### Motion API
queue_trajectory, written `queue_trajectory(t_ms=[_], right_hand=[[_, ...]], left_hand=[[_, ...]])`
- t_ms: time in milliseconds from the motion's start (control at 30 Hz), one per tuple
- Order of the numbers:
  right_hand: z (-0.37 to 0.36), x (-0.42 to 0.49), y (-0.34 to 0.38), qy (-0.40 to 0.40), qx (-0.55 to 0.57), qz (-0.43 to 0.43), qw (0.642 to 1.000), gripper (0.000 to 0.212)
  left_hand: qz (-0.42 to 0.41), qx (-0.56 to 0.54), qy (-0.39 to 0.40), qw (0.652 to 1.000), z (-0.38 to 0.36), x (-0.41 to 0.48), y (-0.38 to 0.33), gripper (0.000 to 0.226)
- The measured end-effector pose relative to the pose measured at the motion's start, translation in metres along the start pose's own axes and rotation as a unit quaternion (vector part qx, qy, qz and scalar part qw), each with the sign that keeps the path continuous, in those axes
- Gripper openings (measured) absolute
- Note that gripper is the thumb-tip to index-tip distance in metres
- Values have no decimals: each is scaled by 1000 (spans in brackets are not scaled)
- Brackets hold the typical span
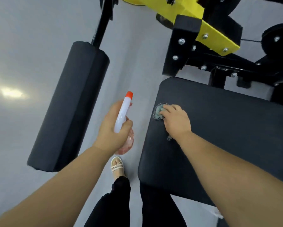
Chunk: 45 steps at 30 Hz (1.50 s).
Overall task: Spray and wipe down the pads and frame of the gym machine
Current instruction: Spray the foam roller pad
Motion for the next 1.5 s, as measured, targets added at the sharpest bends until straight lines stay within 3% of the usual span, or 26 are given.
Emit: queue_trajectory(t_ms=[33,167,267,333,400,433,500,567,600,767,900,1033,1100,1200,1267,1333,1433,1500], right_hand=[[2,-4,5,-24,-16,-9,1000,32],[3,-9,20,54,-54,-82,994,51],[16,-6,50,30,-92,-126,987,55],[24,-2,86,-10,-39,-101,994,53],[29,1,133,9,122,-31,992,55],[30,-1,162,59,226,-3,972,58],[39,-6,212,196,401,26,895,64],[58,-9,244,283,494,38,821,69],[69,-9,255,299,507,56,806,71],[95,-8,306,265,458,168,832,90],[87,-5,316,190,529,115,819,60],[78,-7,310,147,520,97,836,57],[70,-9,305,135,529,65,835,53],[60,-12,306,158,498,49,851,56],[57,-15,308,181,484,58,854,56],[55,-19,308,213,470,53,855,47],[48,-31,311,284,444,30,849,33],[41,-42,317,336,394,46,854,43]], left_hand=[[10,-9,-1,1000,15,-9,10,44],[35,-43,8,998,50,-31,32,46],[34,-45,7,998,72,-39,42,45],[38,-43,1,998,85,-40,48,44],[42,-39,-15,998,96,-39,49,43],[49,-44,-29,997,105,-40,52,44],[74,-65,-70,993,121,-39,56,46],[105,-66,-112,986,140,-38,63,49],[113,-54,-124,984,151,-38,66,51],[111,-48,-171,978,183,-37,68,53],[137,-9,-152,979,188,-38,71,61],[120,-23,-57,991,177,-40,70,59],[103,-19,26,994,171,-38,73,60],[102,19,158,982,176,-39,87,58],[117,-9,197,973,188,-45,98,50],[113,-30,152,981,207,-51,111,43],[143,117,-30,982,242,-58,147,56],[228,143,-18,963,243,-67,176,57]])
Point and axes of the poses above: each hand's wrist, its own x-axis towards the middle knuckle, its own z-axis out of the back of the hand, y = z × x, the point moved 5 cm from there along x, towards the middle knuckle, and after that the axes turned 5 degrees about -x, right-handed, at the moved point
